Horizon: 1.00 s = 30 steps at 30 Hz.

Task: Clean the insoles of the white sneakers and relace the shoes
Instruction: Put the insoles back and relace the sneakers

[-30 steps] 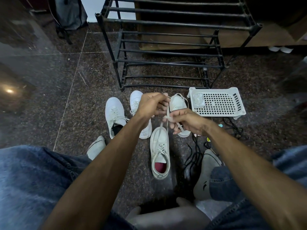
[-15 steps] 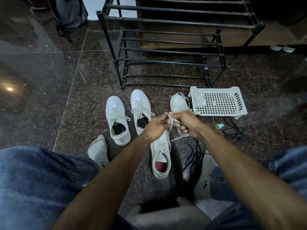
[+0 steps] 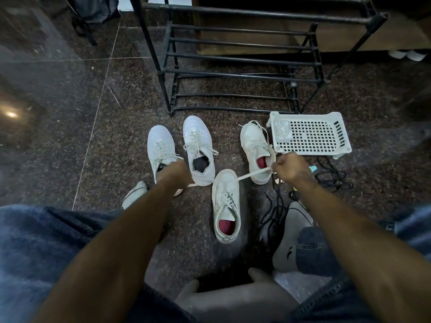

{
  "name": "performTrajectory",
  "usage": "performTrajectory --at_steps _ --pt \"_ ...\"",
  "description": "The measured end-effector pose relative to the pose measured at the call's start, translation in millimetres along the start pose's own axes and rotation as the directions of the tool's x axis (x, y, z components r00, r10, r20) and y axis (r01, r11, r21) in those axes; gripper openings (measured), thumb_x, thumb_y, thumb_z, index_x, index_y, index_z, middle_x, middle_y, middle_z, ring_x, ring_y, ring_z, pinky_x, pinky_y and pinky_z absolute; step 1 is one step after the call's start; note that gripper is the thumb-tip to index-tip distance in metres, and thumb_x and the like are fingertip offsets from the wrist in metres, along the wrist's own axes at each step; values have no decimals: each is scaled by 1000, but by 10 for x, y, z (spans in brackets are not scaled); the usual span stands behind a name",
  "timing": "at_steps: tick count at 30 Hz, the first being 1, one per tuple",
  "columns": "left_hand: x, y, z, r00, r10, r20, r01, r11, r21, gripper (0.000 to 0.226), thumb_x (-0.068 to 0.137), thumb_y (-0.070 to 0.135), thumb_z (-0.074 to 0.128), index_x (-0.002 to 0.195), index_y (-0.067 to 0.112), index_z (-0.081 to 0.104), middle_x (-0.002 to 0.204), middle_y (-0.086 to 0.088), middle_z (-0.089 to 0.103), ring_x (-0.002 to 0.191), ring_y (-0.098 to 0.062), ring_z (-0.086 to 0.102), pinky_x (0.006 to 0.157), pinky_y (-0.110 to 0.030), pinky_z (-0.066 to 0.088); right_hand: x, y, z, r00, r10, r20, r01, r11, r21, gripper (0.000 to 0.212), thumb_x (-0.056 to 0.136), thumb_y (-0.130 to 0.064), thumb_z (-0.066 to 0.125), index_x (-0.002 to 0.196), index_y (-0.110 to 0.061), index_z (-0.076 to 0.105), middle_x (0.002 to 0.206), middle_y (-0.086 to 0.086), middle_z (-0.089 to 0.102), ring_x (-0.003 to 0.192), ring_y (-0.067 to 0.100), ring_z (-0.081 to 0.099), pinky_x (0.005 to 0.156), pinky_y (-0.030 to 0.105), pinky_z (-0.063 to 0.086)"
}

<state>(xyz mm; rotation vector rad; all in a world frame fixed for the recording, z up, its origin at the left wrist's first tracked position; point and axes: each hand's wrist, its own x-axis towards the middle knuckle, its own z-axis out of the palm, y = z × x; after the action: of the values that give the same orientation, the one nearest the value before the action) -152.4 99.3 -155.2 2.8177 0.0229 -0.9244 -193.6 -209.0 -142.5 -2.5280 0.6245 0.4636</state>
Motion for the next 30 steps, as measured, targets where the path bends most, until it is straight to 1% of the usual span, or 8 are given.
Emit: performTrajectory --at_steps 3,8,11,15,18,20,24,30 --pt "-53 -358 60 981 -191 42 188 979 73 35 87 25 55 120 13 58 125 -13 61 114 -33 59 97 -45 48 -31 290 -70 991 1 -132 -45 944 -328 25 91 -36 59 95 -13 69 94 11 68 87 30 66 75 34 52" --pt "-98 -375 276 974 -223 25 219 969 118 34 92 23 50 124 11 53 132 -13 54 122 -34 52 103 -45 40 -113 361 102 1000 -25 -4 18 813 -582 24 93 -24 52 110 -10 62 111 13 66 100 32 64 79 36 49" --pt "-100 -230 511 998 -3 67 -8 988 153 35 90 30 46 121 19 58 128 -8 57 118 -35 53 103 -48 40 -215 240 383 980 -61 191 160 810 -564 28 92 -27 53 116 -15 61 121 10 63 110 31 60 89 38 49" --pt "-265 35 820 1000 3 1 -4 991 137 38 92 34 47 124 15 56 127 -9 52 121 -33 49 97 -43 43 -382 54 841 901 -121 417 271 906 -324 38 90 -25 57 128 -27 55 137 8 52 124 30 50 101 40 43" --pt "-351 136 1075 998 50 -49 -49 998 36 40 89 25 53 129 20 54 136 -5 48 127 -29 46 99 -45 44 -528 -76 1062 891 -196 409 301 930 -210 34 89 -20 57 123 -25 57 132 8 56 119 32 53 96 37 44" --pt "-333 141 1219 991 125 41 -119 984 -134 48 90 21 53 137 28 50 142 -2 44 128 -29 45 101 -47 43 -593 -106 1147 907 -201 369 285 940 -189 29 90 -23 56 119 -23 59 124 10 61 113 32 56 92 38 47" --pt "-298 195 1347 976 215 48 -197 950 -244 38 89 25 51 124 33 63 127 1 58 116 -26 57 93 -43 49 -605 -72 1148 921 -240 306 313 924 -218 15 92 -25 54 101 -21 65 111 9 67 101 29 62 81 31 46" --pt "-259 224 1152 988 151 33 -152 988 41 28 89 35 50 103 18 66 109 -9 67 102 -31 64 79 -38 49 -482 11 990 893 -160 420 260 947 -191 16 89 -33 53 91 -21 63 107 7 68 98 27 62 76 29 45"
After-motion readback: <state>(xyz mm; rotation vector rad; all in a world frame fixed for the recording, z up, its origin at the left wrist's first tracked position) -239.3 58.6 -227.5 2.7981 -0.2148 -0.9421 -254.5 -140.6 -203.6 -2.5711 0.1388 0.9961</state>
